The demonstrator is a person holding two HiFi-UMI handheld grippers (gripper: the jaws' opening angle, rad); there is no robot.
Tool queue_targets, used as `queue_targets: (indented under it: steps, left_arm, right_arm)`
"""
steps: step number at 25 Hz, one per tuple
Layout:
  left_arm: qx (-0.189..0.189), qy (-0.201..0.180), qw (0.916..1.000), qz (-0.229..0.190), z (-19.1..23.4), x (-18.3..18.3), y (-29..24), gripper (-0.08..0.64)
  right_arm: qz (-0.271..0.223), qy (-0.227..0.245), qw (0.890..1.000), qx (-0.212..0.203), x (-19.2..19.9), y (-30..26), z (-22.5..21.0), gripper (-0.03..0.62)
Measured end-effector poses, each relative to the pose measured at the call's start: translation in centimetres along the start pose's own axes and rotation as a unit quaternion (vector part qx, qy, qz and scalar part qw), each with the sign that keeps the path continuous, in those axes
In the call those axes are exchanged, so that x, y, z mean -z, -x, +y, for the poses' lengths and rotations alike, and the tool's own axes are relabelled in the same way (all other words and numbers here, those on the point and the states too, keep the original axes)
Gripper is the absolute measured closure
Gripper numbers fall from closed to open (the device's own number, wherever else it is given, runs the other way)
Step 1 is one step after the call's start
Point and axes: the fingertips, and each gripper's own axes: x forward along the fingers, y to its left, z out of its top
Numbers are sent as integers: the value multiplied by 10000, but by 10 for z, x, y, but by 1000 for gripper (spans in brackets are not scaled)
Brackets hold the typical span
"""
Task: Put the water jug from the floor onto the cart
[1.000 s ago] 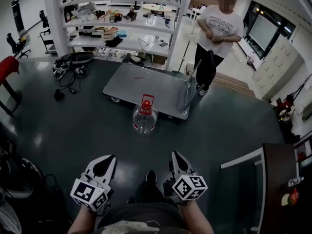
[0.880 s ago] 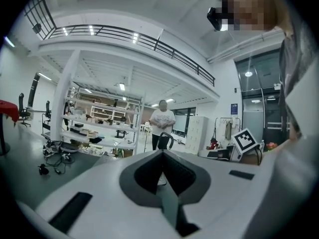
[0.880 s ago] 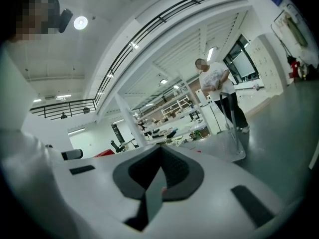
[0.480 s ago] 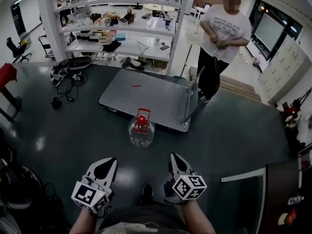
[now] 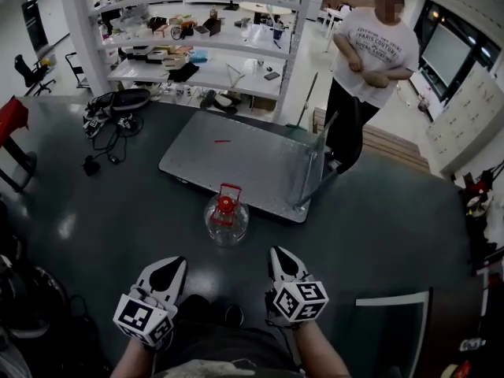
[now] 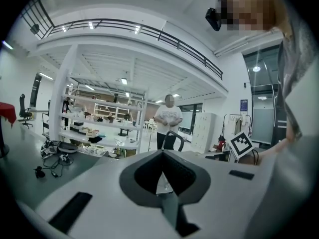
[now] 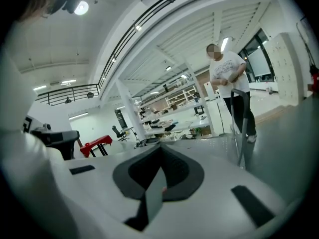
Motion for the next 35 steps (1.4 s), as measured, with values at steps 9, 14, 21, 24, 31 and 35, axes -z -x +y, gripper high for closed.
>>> queue_targets:
  steps: [9,14,21,24,31,35]
  left_arm:
    - [282,28,9996,-17,57,-19,-77,554]
    - [558,-58,9984,48,95,-31,-135,553]
    - [815,13,9965,175,164,-46,-196,554]
    - [923,-46,9951,362,189,-43,-219,554]
    - [1230,190,9900,667,220,-24,-258,554]
    - [1189,288,9889,842,226,-10,-273,552]
  right_arm:
    - [125,-15,9993,342,-18,-68,-21,603]
    - [156,35,9982,583,-38,-118,-42,603]
    - [381,-64,9948,946,-43,-201,-51,601]
    - [498,139,9915,1190,-40,-230,-56,601]
    - [1000,267,9851,1376,-15,-279,-71,601]
    - [1383,561,9822,1137,5,-305,-79,601]
